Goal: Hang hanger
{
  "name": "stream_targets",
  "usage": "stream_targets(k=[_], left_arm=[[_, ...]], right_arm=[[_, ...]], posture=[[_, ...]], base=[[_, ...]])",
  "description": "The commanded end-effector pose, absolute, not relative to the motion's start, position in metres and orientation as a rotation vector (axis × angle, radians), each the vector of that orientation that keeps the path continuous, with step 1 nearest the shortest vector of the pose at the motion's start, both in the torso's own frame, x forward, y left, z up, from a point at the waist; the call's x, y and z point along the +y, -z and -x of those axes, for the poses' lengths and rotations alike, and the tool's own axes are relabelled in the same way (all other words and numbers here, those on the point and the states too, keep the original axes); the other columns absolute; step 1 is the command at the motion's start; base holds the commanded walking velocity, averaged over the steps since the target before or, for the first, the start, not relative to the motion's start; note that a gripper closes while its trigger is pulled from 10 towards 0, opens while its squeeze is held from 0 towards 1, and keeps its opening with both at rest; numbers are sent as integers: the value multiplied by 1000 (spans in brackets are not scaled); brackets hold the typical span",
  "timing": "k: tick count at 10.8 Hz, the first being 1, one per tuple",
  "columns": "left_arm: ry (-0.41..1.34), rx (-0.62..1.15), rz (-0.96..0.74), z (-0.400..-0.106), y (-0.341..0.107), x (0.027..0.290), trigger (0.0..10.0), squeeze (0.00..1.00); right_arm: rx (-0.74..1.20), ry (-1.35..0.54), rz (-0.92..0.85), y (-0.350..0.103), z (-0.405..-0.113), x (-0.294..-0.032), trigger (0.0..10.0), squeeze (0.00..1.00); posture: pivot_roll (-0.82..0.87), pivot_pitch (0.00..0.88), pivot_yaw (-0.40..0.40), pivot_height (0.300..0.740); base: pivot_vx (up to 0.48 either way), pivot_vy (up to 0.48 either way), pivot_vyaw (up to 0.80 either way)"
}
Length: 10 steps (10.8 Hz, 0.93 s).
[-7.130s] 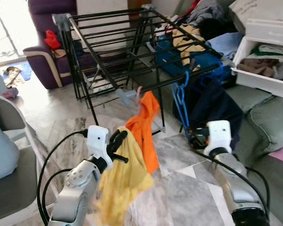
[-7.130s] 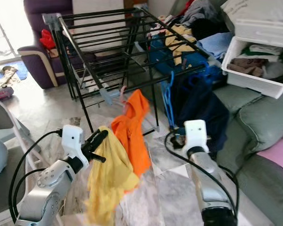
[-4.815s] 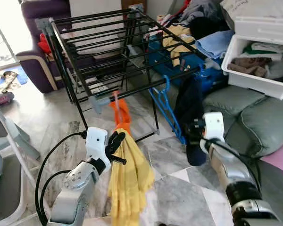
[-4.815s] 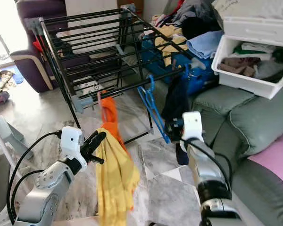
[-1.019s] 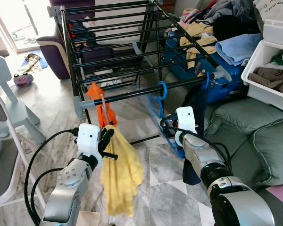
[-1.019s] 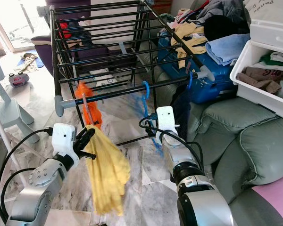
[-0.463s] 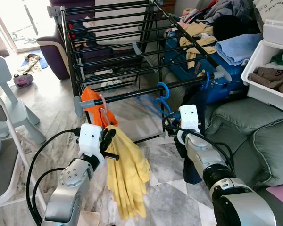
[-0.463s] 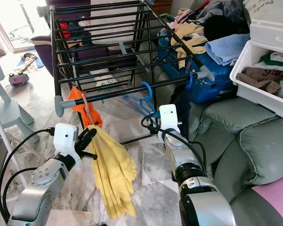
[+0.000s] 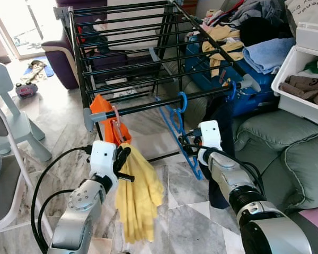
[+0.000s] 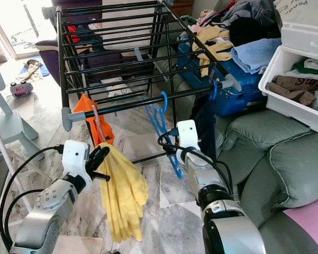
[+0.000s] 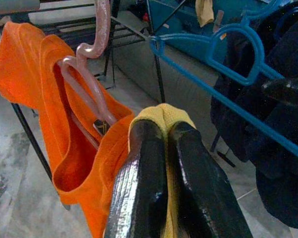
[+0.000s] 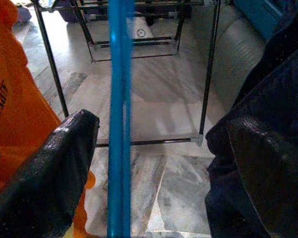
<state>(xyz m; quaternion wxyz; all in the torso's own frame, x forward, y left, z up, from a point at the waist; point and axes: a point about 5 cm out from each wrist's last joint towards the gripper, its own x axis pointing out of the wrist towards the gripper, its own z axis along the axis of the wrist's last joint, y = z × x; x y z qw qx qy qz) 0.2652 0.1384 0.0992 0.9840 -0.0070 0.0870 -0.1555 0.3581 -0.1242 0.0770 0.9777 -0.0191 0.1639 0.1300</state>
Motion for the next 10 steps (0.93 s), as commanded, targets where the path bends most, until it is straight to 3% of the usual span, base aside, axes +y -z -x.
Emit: stream_targets(k=[1, 3, 4, 5, 6, 7, 8, 10], left_arm=[[329, 150, 3, -269, -106, 136, 10000, 0], [333, 153, 3, -269, -106, 135, 10000, 0], [334, 154, 3, -269, -105, 135, 10000, 0], [334, 156, 3, -268, -105, 134, 10000, 0], [334, 157, 3, -268, -105, 134, 10000, 0], [330, 157, 4, -267, -104, 135, 10000, 0], [325, 151, 9, -268, -104, 135, 10000, 0], [322, 147, 14, -267, -104, 135, 10000, 0]], right_arm=[[350, -273, 32, -74, -357, -122, 0, 0], [352, -297, 25, -73, -356, -116, 0, 0], [354, -307, 24, -73, -356, -114, 7059, 0], [343, -308, 16, -74, -356, -113, 10000, 0], [332, -302, 7, -74, -356, -113, 2431, 0], [312, -284, 9, -76, -356, -116, 0, 0], [297, -262, 15, -77, -356, -118, 10000, 0], [242, -212, 16, -78, -350, -124, 10000, 0]], posture=[[-66, 0, 9, 740], [-64, 0, 11, 740], [-64, 0, 10, 740], [-64, 0, 10, 740], [-64, 0, 10, 740], [-66, 0, 10, 740], [-70, 0, 9, 740], [-72, 0, 9, 740]], base=[[0, 0, 0], [0, 0, 0], [0, 0, 0], [0, 0, 0], [0, 0, 0], [0, 0, 0], [0, 0, 0], [0, 0, 0]])
